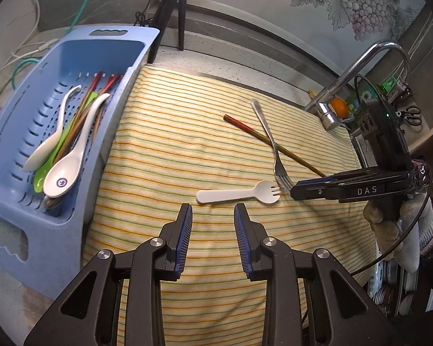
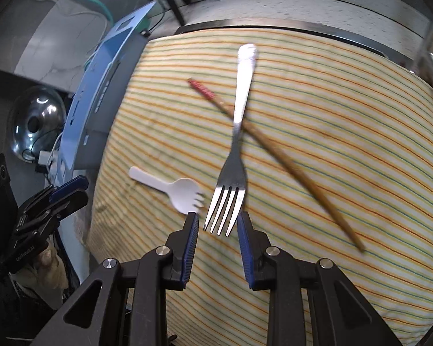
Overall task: Organize utensils
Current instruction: 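Move both grippers back over the fork and spork on the cloth, then close the left gripper on the metal fork's tines while the right grasps its handle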
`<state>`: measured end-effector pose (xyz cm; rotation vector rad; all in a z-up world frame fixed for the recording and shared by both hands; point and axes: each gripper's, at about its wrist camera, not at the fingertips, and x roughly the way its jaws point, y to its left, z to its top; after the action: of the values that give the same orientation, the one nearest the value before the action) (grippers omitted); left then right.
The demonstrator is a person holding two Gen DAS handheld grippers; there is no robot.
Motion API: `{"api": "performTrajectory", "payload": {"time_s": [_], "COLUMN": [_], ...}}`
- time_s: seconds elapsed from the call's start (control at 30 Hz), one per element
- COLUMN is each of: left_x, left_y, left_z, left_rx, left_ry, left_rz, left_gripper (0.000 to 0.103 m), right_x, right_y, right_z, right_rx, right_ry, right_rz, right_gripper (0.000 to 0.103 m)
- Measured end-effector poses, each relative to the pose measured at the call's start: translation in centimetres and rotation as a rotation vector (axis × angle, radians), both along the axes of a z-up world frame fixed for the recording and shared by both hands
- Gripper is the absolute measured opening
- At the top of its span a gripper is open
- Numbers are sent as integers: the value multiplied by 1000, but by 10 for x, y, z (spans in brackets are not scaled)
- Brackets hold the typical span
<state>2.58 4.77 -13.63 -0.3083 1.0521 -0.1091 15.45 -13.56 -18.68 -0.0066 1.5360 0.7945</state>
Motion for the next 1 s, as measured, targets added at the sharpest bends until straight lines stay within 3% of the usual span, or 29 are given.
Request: {"api": "performTrajectory", "payload": {"time_s": [0.2, 0.4, 0.5, 0.73, 1.0], "left_x": [-3, 2, 11, 39, 67], "left_y": [0, -19, -37, -70, -83], "left_z": [-3, -4, -3, -9, -26], "left_rx": [0, 24, 64, 166, 224], "left_ry": [0, -14, -30, -32, -1], "left_rz": [20, -31, -94, -266, -344], "left_gripper": [28, 30, 46, 46, 46], "right_x": [-5, 3, 17, 58, 84], "right_y": [26, 13, 2, -22, -28], "right_z": [1, 18, 24, 24, 5], "right_rx": [38, 53, 52, 67, 88], "right_ry": [11, -34, -61, -76, -34], "right_rz": [61, 54, 10, -165, -301], "right_gripper": [25, 26, 27, 31, 32]}}
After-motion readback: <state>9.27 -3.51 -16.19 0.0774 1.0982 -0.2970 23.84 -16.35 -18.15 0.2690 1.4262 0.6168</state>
